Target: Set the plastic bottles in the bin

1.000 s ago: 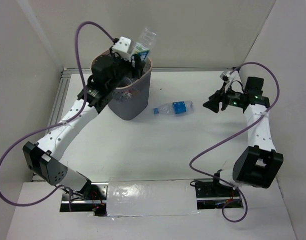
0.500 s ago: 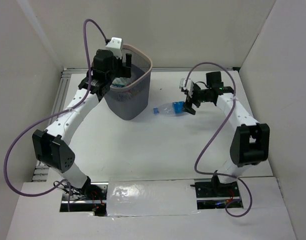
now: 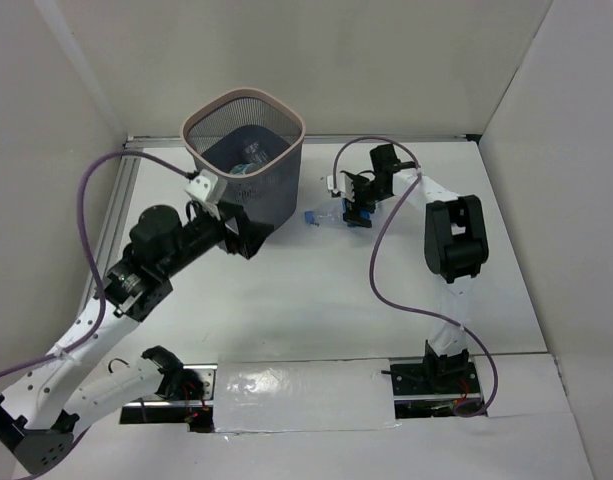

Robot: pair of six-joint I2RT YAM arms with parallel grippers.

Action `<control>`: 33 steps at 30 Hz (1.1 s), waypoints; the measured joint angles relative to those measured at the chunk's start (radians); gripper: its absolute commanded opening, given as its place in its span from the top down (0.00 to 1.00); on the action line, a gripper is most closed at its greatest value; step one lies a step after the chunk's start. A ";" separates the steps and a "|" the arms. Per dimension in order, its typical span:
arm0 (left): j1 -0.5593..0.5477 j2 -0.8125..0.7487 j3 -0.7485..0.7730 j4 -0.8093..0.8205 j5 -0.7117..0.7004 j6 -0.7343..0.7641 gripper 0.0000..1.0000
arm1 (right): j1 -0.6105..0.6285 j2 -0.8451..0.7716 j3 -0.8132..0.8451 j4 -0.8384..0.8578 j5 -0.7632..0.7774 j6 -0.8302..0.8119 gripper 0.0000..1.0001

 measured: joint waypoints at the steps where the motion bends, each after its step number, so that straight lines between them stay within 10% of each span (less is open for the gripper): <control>1: -0.008 -0.017 -0.026 -0.009 -0.001 -0.009 0.00 | 0.002 0.010 0.005 0.000 0.003 -0.003 0.00; 10: -0.149 -0.119 -0.221 -0.127 -0.113 -0.154 0.00 | 0.020 0.093 0.055 -0.006 0.047 -0.018 0.08; 16: -0.217 -0.114 -0.228 -0.119 -0.161 -0.190 0.00 | 0.021 0.099 0.082 -0.036 0.051 -0.037 0.75; 21: -0.262 -0.078 -0.284 -0.090 -0.179 -0.211 0.00 | -0.010 0.030 0.080 -0.089 0.023 -0.011 0.91; 33: -0.320 -0.006 -0.360 0.024 -0.196 -0.208 0.00 | -0.199 -0.642 0.066 -0.090 -0.163 0.179 0.85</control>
